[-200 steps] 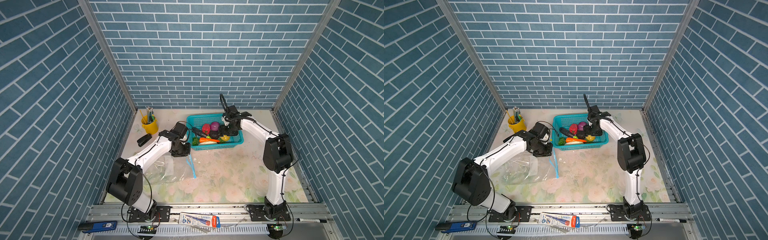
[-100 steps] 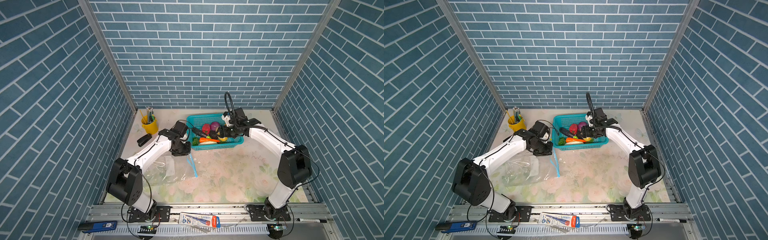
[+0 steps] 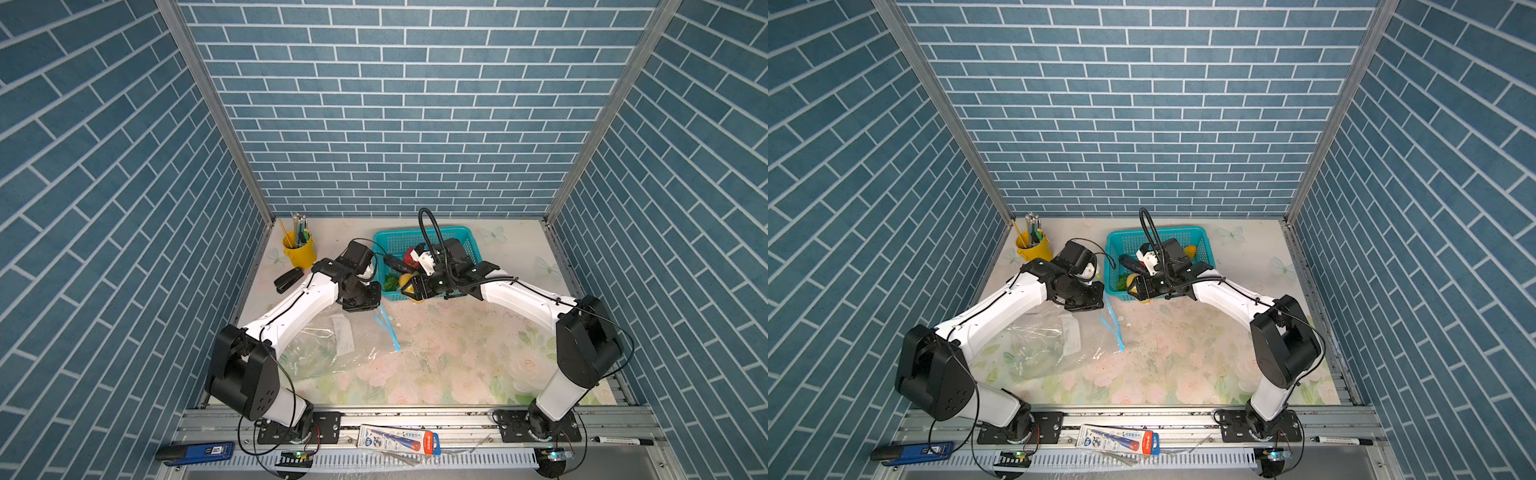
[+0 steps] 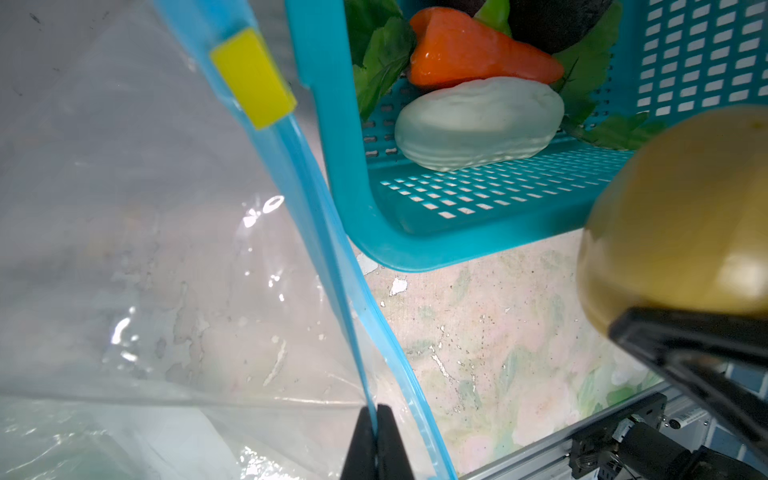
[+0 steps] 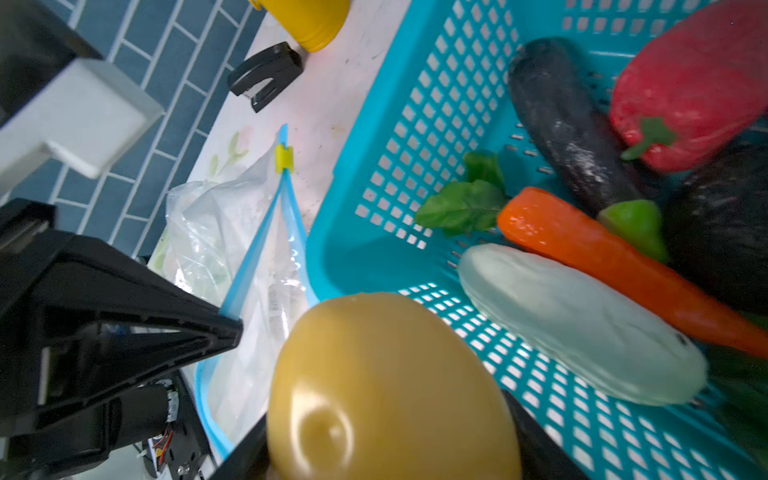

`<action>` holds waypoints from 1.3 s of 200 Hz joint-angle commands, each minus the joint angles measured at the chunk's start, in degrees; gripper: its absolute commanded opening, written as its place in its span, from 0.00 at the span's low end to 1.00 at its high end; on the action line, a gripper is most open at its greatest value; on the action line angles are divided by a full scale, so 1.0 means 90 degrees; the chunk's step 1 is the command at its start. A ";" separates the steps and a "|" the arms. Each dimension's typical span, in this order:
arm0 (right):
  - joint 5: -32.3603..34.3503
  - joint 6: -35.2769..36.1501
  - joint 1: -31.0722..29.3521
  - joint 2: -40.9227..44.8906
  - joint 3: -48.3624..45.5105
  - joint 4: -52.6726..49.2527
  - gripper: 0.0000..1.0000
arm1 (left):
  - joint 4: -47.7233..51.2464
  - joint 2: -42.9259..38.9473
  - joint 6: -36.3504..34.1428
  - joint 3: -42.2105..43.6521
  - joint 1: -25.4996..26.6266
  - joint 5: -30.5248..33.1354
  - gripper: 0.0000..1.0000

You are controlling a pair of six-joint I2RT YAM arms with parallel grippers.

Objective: Place the food in the zip-top bag and seal the zipper
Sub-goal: 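Lift the potato and carry it toward the bag mouth held by the left gripper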

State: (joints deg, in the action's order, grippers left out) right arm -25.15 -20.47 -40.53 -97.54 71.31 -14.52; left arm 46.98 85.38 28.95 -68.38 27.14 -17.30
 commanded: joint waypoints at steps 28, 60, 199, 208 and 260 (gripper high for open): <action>-0.0570 -0.0496 -0.0326 -0.0331 0.0041 0.0725 0.55 | 0.0141 -0.0195 0.0070 -0.0117 0.0035 -0.0154 0.00; -0.0657 -0.0575 -0.0485 -0.0522 0.0133 0.0764 0.54 | 0.0156 -0.0249 0.0070 -0.0136 0.0039 -0.0179 0.00; -0.0890 -0.0597 -0.0828 -0.0676 0.0074 0.0869 0.49 | 0.0067 -0.0714 0.0198 -0.0006 0.0037 -0.0381 0.00; -0.0939 -0.0597 -0.0838 -0.0702 0.0072 0.0894 0.49 | 0.0037 -0.0751 0.0228 0.0025 0.0037 -0.0411 0.00; -0.1465 -0.0513 -0.0853 -0.0631 -0.0160 0.1439 0.43 | -0.0180 -0.0930 0.0410 0.0204 0.0037 -0.0604 0.00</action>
State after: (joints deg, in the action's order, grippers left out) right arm -34.35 -24.25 -47.75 -103.57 71.37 -6.04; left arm 46.44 78.28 31.73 -67.55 27.16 -21.30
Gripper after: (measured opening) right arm 0.708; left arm 0.047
